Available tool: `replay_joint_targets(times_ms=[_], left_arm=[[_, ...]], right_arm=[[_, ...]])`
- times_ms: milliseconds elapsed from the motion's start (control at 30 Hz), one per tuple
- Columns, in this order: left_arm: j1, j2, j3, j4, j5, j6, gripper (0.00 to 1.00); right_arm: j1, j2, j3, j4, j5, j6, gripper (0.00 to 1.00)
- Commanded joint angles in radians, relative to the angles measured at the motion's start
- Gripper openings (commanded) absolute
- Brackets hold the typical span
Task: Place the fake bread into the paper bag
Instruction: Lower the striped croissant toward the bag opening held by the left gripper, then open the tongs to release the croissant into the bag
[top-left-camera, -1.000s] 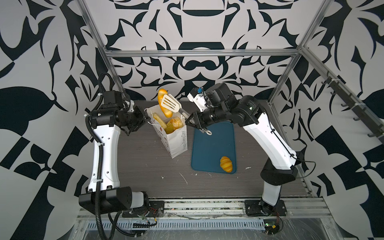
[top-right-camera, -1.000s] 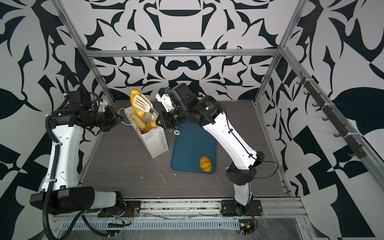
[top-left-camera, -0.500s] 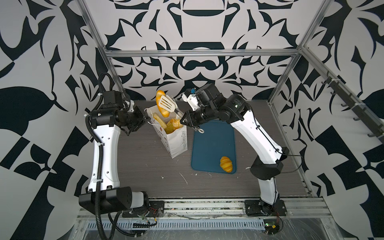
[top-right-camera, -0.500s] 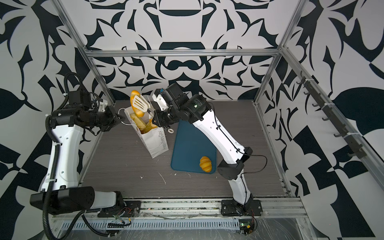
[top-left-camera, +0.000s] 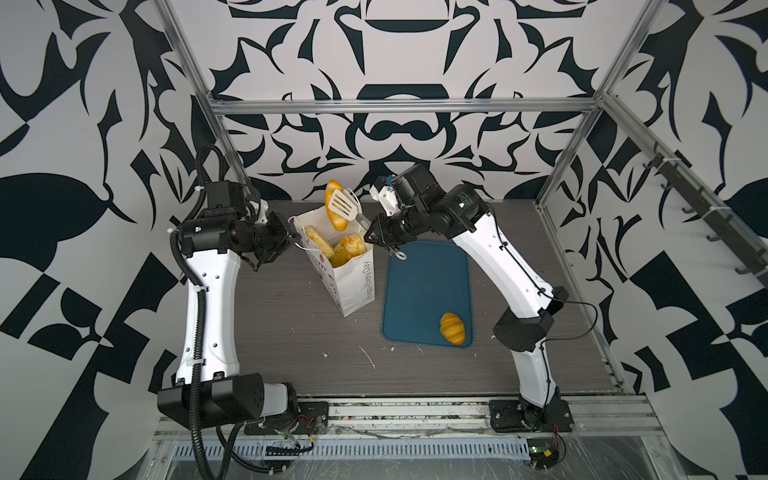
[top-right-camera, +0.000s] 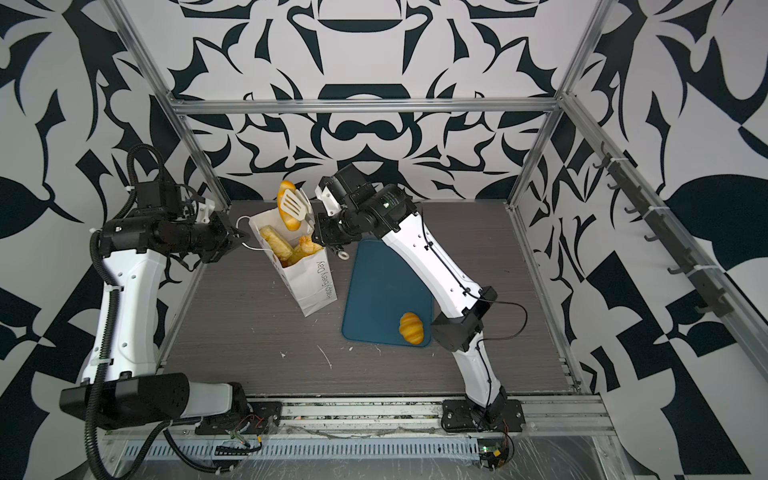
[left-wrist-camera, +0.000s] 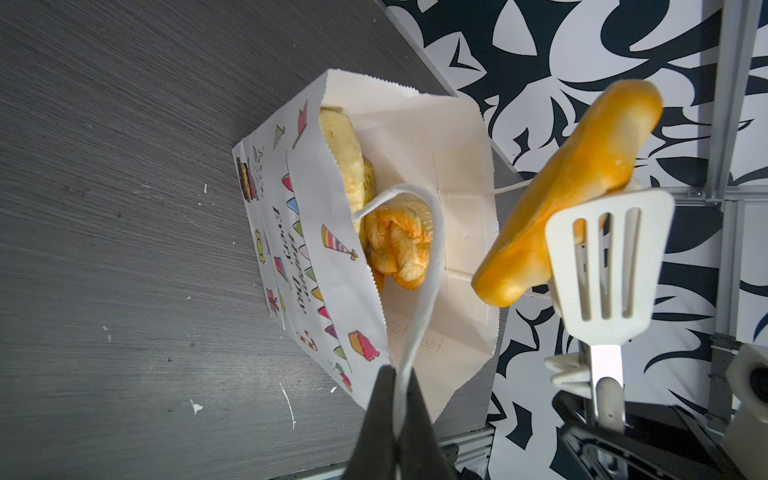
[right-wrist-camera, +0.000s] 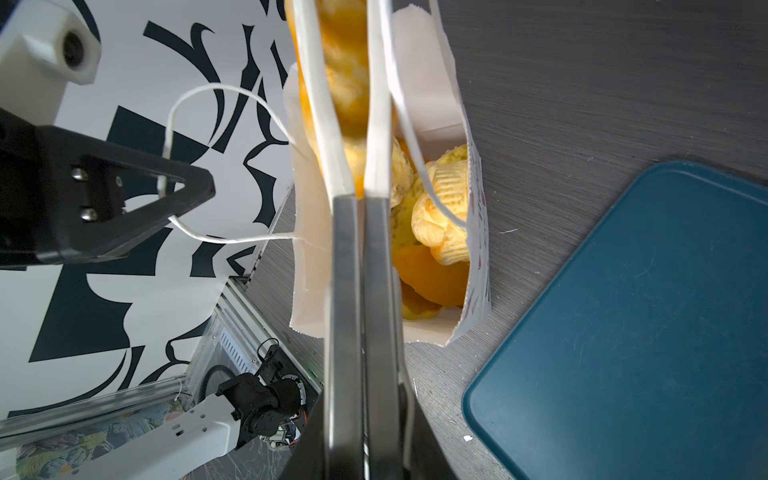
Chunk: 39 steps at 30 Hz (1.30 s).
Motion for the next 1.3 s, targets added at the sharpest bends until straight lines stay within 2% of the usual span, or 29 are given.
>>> replay_joint_targets(times_ms=[0,567,1267], left_arm=[[0.005,-0.011,0.02,-0.039,0.009,-0.002,0.0],[0.005,-0.009,0.017,-0.036,0.007,0.001,0.0],[0.005,-0.012,0.006,-0.029,0.009,0.002,0.0]], right_arm=[[0.0,-0.033,0.036,0.068,-0.023,0.007,0.21],[-0.003,-0.021,0.035,0.08,-0.056,0.01,0.39],[-0.004,-0.021,0.034,0.083,-0.072,0.009,0.45]])
